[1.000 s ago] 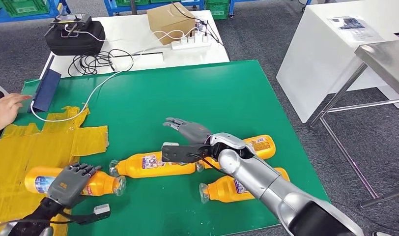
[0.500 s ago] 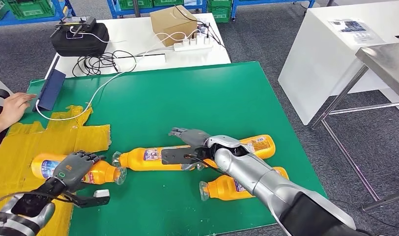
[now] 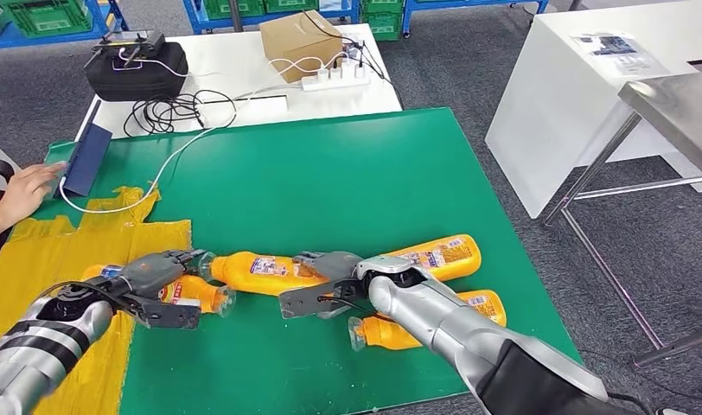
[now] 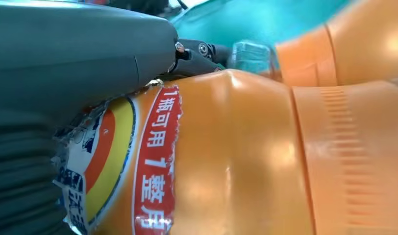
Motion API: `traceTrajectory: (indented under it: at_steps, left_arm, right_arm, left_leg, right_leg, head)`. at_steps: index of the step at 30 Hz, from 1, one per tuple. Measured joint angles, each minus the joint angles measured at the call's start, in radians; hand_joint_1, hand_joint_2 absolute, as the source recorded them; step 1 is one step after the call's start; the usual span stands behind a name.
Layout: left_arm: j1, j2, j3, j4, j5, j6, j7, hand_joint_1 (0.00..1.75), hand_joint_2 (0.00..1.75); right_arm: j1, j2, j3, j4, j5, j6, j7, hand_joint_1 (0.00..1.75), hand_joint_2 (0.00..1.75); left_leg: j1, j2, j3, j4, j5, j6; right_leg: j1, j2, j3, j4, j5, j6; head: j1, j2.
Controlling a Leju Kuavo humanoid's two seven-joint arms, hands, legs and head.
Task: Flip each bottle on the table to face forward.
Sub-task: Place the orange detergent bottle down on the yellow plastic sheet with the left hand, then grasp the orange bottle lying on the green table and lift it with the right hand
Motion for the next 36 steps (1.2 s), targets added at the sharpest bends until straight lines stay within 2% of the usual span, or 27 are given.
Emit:
traceTrajectory:
  at_steps: [4, 7, 12, 17, 22, 24, 26, 30, 32, 36]
  left_arm:
    - [-0.011, -0.014, 0.032, -0.001, 0.198, -0.049, -0.071, 0.0, 0.0]
    - [0.023, -0.056, 0.098, -0.055, 0.41, -0.087, -0.088, 0.0, 0.0]
    - [0.153, -0.17, 0.309, -0.256, 0.732, -0.215, -0.005, 0.0, 0.0]
    - [0.222, -0.222, 0.438, -0.392, 0.775, -0.249, 0.031, 0.0, 0.0]
    - [0.246, -0.24, 0.489, -0.442, 0.786, -0.258, 0.034, 0.0, 0.0]
    - [0.263, -0.251, 0.515, -0.468, 0.846, -0.275, 0.051, 0.0, 0.0]
    - [0.307, -0.274, 0.572, -0.53, 0.968, -0.298, 0.092, 0.0, 0.0]
    - [0.448, -0.317, 0.723, -0.708, 1.168, -0.332, 0.169, 0.0, 0.0]
    - [0.509, -0.337, 0.786, -0.783, 1.194, -0.347, 0.185, 0.0, 0.0]
    - [0.575, -0.363, 0.852, -0.87, 1.163, -0.353, 0.181, 0.0, 0.0]
  right_arm:
    - [0.004, 0.022, 0.021, 0.035, 0.015, -0.004, 0.007, 1.75, 1.75]
    - [0.014, 0.044, 0.04, 0.048, 0.032, -0.029, 0.039, 1.75, 1.75]
    - [0.053, 0.065, 0.031, 0.057, 0.009, -0.155, 0.125, 1.75, 1.75]
    - [0.066, 0.071, 0.014, 0.059, 0.007, -0.174, 0.134, 1.75, 1.75]
    - [0.07, 0.073, 0.003, 0.059, 0.003, -0.182, 0.137, 1.75, 1.75]
    - [0.081, 0.075, -0.011, 0.059, -0.019, -0.226, 0.135, 1.75, 1.75]
    - [0.098, 0.079, -0.052, 0.055, -0.068, -0.316, 0.107, 1.75, 1.75]
    - [0.165, 0.091, -0.207, -0.022, -0.217, -0.469, -0.036, 1.75, 1.75]
    - [0.228, 0.097, -0.298, -0.108, -0.271, -0.496, -0.081, 1.75, 1.75]
    - [0.348, 0.114, -0.431, -0.308, -0.325, -0.466, -0.101, 1.75, 1.75]
  left_leg:
    - [0.001, 0.003, 0.005, -0.001, -0.004, -0.002]
    - [0.001, 0.009, 0.008, -0.001, -0.006, -0.002]
    - [0.002, 0.022, 0.012, -0.001, -0.009, -0.003]
    - [0.003, 0.024, 0.014, -0.001, -0.01, -0.003]
    - [0.005, 0.024, 0.015, -0.001, -0.01, -0.004]
    - [0.005, 0.024, 0.014, -0.001, -0.01, -0.004]
    - [0.005, 0.024, 0.013, -0.001, -0.01, -0.004]
    - [0.005, 0.022, 0.005, -0.001, -0.009, -0.004]
    - [0.005, 0.019, -0.003, 0.0, -0.007, -0.003]
    - [0.005, 0.013, -0.015, 0.0, -0.005, -0.003]
  right_leg:
    - [0.0, 0.006, 0.0, 0.0, -0.002, 0.001]
    - [0.0, 0.011, 0.006, 0.0, -0.002, 0.001]
    - [0.001, 0.023, 0.011, 0.0, 0.0, -0.001]
    - [0.002, 0.026, 0.011, 0.0, 0.0, -0.002]
    - [0.004, 0.026, 0.013, 0.0, 0.0, -0.002]
    - [0.004, 0.026, 0.014, 0.0, 0.0, -0.002]
    - [0.004, 0.026, 0.013, 0.0, 0.0, -0.002]
    - [0.004, 0.025, 0.006, 0.001, 0.0, -0.001]
    - [0.004, 0.023, -0.001, 0.001, 0.0, -0.001]
    - [0.005, 0.017, -0.01, 0.001, 0.0, -0.001]
  head:
    - [0.0, 0.0]
    - [0.0, 0.0]
    - [0.0, 0.0]
    - [0.0, 0.0]
    - [0.0, 0.0]
    - [0.0, 0.0]
    - [0.0, 0.0]
    - [0.0, 0.0]
    - [0.0, 0.0]
    - [0.0, 0.0]
